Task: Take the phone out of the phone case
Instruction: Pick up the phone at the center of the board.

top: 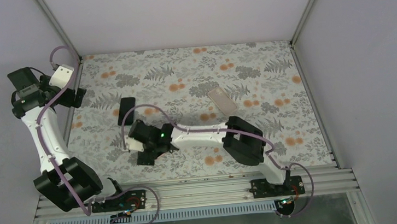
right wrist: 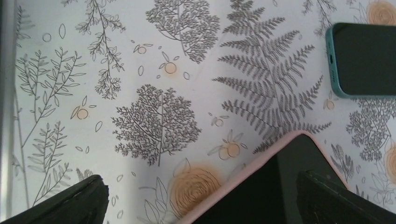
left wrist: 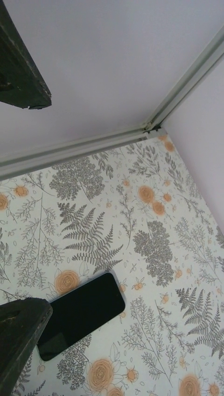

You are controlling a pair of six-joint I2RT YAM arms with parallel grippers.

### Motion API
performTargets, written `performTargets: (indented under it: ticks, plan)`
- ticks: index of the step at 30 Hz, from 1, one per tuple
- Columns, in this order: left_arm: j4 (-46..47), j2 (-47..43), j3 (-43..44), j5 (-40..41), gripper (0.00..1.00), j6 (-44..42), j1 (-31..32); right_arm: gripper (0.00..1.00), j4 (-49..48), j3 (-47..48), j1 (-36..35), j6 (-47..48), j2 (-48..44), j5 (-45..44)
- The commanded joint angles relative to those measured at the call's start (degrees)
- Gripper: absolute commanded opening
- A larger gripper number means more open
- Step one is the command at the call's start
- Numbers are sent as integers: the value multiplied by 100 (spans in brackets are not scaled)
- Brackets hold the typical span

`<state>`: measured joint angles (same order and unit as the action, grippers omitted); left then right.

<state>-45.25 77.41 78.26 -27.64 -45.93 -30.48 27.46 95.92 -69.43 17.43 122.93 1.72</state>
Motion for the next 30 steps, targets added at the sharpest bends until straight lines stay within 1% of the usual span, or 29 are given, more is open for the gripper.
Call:
performTargets:
  ticks: [1,3,6,14,17,20,22,24,30]
  plan:
    - [24,-158,-71,-230,100,-97,-90,100,-872,-353,-253,462,262,-1634]
    - [30,-129,-118,-273,100,-115,-108,100,-1128,-564,-257,560,251,-2144]
    - [85,-138,-240,-360,100,-150,-156,100,-1564,-1045,-219,816,-26,-2574]
    - [166,-52,-437,-602,100,-170,-255,100,-1022,-1156,72,521,-212,-2542]
    - [171,-50,-513,-656,100,-206,-297,100,-704,-1109,335,382,-232,-2176]
    - [123,-43,-574,-765,100,-263,-333,100,-194,-960,663,202,-210,-1380]
    - [68,-22,-623,-843,100,-296,-344,100,26,-859,880,201,-223,-802]
    - [20,2,-674,-922,100,-326,-353,100,167,-807,1057,292,-221,-407]
    - [-104,-14,-813,-1126,100,-472,-362,100,325,-785,1262,633,-181,88]
